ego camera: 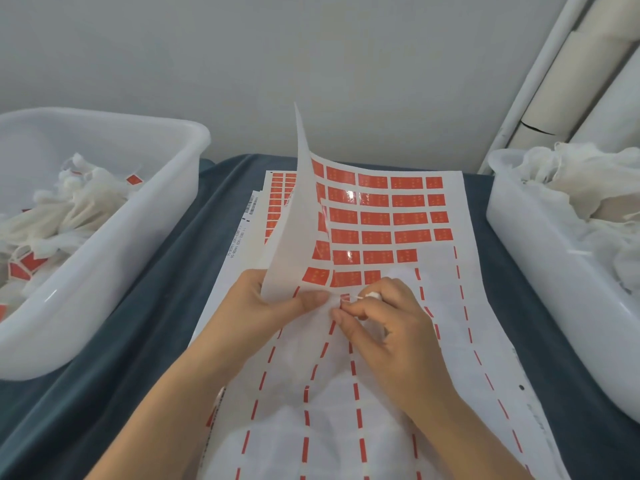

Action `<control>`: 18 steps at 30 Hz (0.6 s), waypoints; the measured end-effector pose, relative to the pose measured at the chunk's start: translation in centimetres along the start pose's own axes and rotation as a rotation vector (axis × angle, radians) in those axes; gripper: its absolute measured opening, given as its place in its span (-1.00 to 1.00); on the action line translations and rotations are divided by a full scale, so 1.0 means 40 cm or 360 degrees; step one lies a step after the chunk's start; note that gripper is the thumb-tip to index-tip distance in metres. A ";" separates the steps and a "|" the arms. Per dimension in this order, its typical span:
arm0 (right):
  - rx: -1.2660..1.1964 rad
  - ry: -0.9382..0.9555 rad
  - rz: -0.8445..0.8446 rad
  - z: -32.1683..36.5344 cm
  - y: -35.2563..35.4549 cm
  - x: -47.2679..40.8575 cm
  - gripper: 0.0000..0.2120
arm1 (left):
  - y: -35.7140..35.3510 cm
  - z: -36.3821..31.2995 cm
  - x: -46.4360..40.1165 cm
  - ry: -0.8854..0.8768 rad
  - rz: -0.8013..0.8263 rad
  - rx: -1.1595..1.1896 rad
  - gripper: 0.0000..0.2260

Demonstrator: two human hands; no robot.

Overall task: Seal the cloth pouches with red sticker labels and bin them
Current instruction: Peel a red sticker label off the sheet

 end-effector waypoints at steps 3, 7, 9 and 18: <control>-0.0007 -0.0017 0.0024 -0.002 -0.001 -0.002 -0.79 | -0.002 0.001 0.000 0.0001 -0.0010 -0.0030 -0.70; -0.0026 -0.0082 0.0039 -0.002 -0.001 -0.003 -0.78 | -0.005 0.000 0.002 -0.0014 -0.0010 -0.0037 -0.74; -0.0043 -0.0127 0.0034 -0.004 0.001 -0.004 -0.76 | -0.006 -0.003 0.002 -0.0026 -0.0002 -0.0034 -0.74; -0.0141 -0.0156 0.0067 0.002 0.004 -0.008 -0.67 | -0.017 -0.014 0.011 -0.0121 0.0052 0.0013 -0.75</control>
Point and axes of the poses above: each hand's wrist, its own x-axis away from the middle knuckle, its own y-axis out of the back of the hand, z = x × y, the point moved 4 cm from there along -x, towards the middle knuckle, and after that the axes turned 2 degrees about -x, right-handed, at the moved point
